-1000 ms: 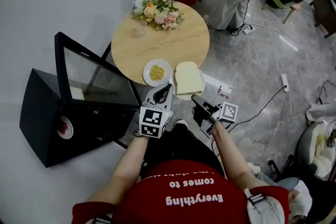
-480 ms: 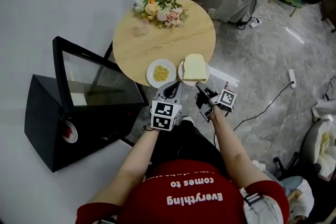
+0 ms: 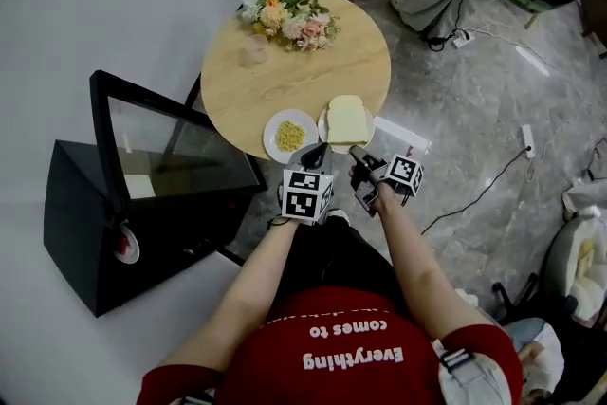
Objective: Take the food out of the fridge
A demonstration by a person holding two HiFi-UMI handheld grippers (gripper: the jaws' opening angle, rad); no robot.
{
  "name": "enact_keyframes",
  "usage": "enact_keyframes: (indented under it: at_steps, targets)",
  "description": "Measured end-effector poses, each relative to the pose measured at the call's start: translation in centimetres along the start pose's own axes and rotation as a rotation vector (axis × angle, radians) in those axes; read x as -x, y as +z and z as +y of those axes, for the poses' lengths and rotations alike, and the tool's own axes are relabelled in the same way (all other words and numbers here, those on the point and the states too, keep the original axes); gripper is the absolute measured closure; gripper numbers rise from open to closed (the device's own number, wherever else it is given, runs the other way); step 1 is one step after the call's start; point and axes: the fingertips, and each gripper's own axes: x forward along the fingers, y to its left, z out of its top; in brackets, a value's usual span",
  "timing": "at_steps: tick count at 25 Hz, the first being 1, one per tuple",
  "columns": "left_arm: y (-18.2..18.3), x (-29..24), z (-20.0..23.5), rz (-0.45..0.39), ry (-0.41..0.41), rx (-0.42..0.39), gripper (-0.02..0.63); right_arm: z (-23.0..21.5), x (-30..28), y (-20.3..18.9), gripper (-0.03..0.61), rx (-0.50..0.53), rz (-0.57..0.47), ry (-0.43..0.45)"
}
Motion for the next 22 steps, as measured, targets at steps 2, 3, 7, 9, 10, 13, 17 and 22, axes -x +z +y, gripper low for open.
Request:
enact_keyframes:
  at_steps: [2,3,7,9,10,13,17,22]
  targets:
    - [0.1,-0.1,-0.4,0.004,-0.010,-0.021,0.610,-0.4,-0.2,0.0,0.554,0.020,0.014,-0.068]
    - [0.2,-0.2,-0.7,0.003,-0.017,-0.028,0.611,-0.4,-0.2,0.1,0.554,0.048,0.018,-0.105]
    - [0.3,-0.3,-1.2,0.002,-0.028,-0.035,0.611,0.1,-0.3,0.0,0.482,0.120,0.033,-0.204]
    - [0.3,-0.2,-1.1,0.004,-0.026,-0.035,0.610,0.3,-0.3,-0.4,0.466,0.111,0.036,-0.222]
    - [0.3,-0.2,-1.0,0.003,-0.024,-0.035,0.611,0.2,-0.1,-0.6,0.460,0.097,0.036,-0.231]
    - [0.7,0.1,-0.7,-0.006,-0.020,-0.031,0.610,-0.4,0.7,-1.9,0.460,-0.016,0.047,-0.257]
    - [1.2,0.3,-0.9,-0.019,-0.022,-0.029,0.611,0.3,2.8,-3.2,0.511,-0.147,-0.004,-0.227]
    - [1.0,0.6,-1.2,-0.021,-0.026,-0.035,0.611,6.0,4.4,-2.9,0.568,0.044,-0.114,-0.026]
